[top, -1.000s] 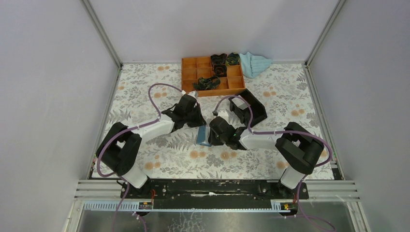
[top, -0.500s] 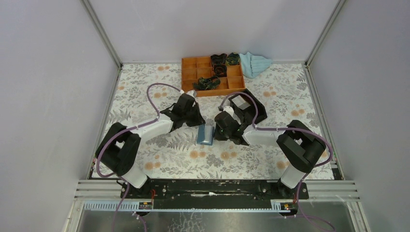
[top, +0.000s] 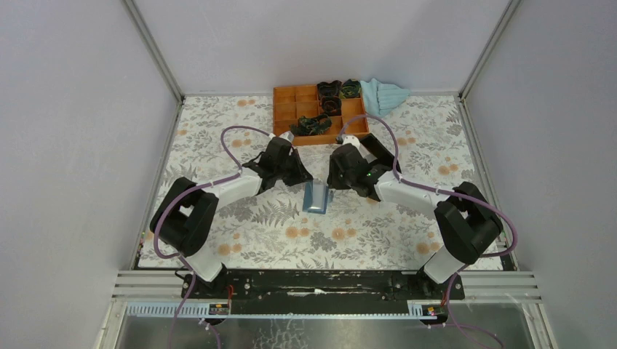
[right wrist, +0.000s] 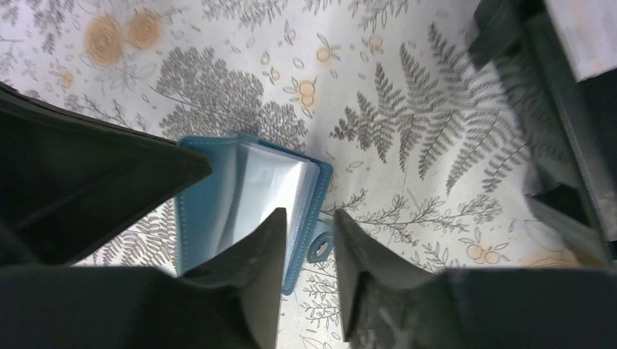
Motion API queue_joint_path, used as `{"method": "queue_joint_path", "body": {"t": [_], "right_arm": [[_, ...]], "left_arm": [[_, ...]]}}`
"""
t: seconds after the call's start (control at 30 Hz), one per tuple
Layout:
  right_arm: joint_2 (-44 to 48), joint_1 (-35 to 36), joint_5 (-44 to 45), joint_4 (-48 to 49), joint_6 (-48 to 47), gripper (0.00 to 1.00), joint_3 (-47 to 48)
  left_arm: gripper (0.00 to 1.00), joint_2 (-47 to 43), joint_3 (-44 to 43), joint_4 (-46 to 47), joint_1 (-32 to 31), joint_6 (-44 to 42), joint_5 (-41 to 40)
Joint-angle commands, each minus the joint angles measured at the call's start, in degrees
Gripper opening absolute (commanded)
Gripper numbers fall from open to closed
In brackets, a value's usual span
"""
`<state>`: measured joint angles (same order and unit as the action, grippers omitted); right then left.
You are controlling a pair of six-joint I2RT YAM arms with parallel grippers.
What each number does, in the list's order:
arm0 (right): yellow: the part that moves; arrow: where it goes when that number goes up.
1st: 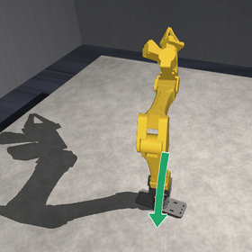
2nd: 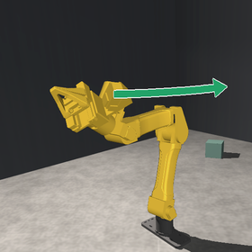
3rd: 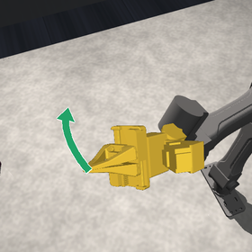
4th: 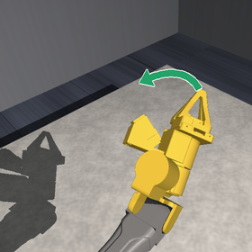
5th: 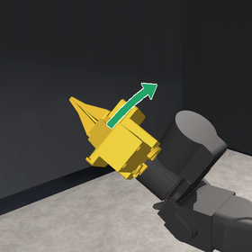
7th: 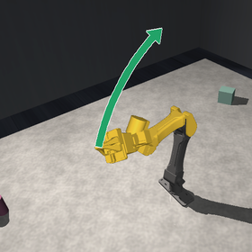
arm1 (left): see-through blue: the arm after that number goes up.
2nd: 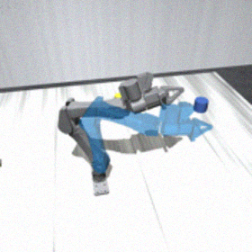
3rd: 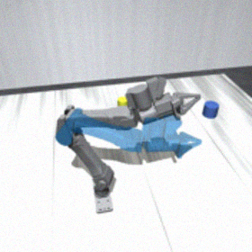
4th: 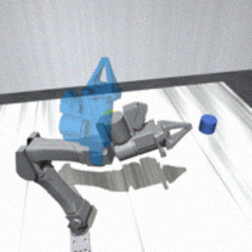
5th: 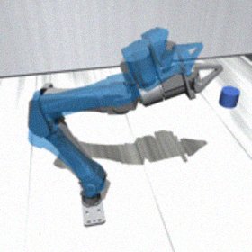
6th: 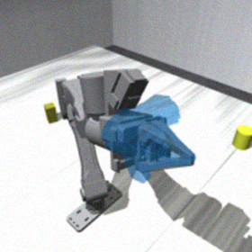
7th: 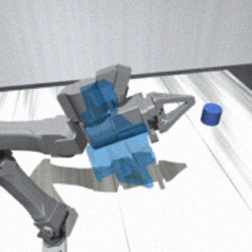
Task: Put the credit cards into the card holder
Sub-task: Open the card holder at the center of the board, then pick up the credit card from the storage box.
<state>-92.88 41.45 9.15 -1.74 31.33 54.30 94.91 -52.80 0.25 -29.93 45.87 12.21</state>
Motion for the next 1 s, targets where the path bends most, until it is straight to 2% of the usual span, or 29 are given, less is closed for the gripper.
{"method": "queue_joint_path", "body": {"t": [0.0,0.17,0.3,0.47,0.6,0.83,0.97], "right_arm": [[3.00,-0.96,3.14,-6.18,-7.10,0.42,6.97],[4.11,-3.96,6.76,-11.19,-12.03,0.58,12.18],[1.99,-9.68,7.38,-15.04,-16.41,0.64,17.28],[-2.09,-17.16,4.06,-16.72,-21.57,0.67,21.97],[-7.30,-21.96,-3.59,-15.95,-26.02,0.67,23.80],[-11.69,-25.09,-13.06,-15.46,-29.34,0.64,26.10],[-12.55,-25.08,-14.58,-14.87,-29.84,0.64,25.82]], "left_arm": [[0.00,-0.57,-1.04,5.40,0.31,3.82,-2.61],[0.00,0.73,-1.99,7.04,0.44,5.58,-2.08],[0.00,1.72,-2.15,8.18,0.42,7.05,-1.97],[0.00,2.46,-1.17,10.42,0.40,10.05,-2.38],[0.00,2.98,-0.54,11.80,0.40,11.98,-3.14],[0.00,3.25,-0.51,12.85,0.40,13.11,-4.04],[0.00,3.28,-0.48,12.95,0.45,12.95,-3.98]]}}
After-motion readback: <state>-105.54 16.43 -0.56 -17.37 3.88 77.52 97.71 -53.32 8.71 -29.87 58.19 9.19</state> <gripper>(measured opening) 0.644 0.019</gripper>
